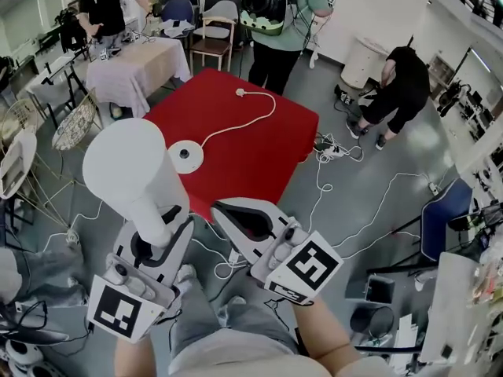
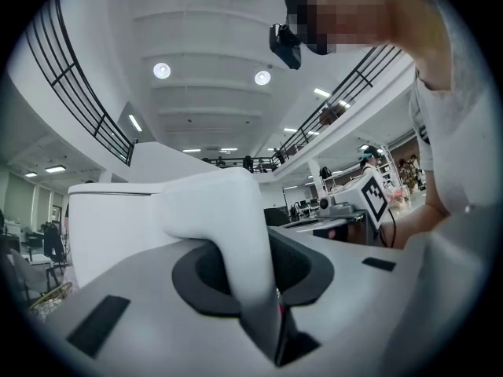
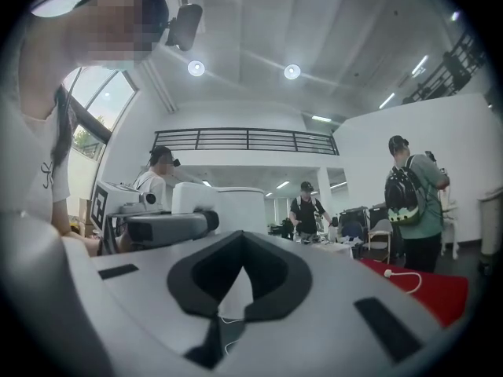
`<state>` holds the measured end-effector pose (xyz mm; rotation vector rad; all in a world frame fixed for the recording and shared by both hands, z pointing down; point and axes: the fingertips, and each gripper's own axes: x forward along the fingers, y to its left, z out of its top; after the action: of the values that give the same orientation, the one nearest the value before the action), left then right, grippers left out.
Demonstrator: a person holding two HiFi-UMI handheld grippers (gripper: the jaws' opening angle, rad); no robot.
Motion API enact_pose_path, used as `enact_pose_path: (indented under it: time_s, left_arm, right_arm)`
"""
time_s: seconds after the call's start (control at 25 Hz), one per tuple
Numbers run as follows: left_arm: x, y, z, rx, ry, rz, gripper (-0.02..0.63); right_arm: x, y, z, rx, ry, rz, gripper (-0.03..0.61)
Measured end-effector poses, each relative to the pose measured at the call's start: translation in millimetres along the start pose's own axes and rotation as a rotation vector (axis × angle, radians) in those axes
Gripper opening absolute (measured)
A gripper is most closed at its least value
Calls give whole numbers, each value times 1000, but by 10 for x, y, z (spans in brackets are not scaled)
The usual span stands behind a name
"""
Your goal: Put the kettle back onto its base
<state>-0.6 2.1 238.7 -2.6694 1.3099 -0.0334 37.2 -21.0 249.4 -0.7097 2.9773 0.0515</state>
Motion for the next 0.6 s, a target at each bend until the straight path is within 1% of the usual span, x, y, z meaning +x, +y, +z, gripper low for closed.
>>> enact_pose_path:
  time_s: [0.28,0.48,0.6]
  left_arm:
    - [190,132,-195,4,16,-16,86]
    - [401,354,-363,-5,13,-36,86]
    - [534,512,-514,-25,17,-56,86]
  right_arm:
    - [115,-181,-80,0,6,-7,7]
    - [325,-427,-165,11,19,-13,8]
    - [482,-603,-254,26,22,-22,8]
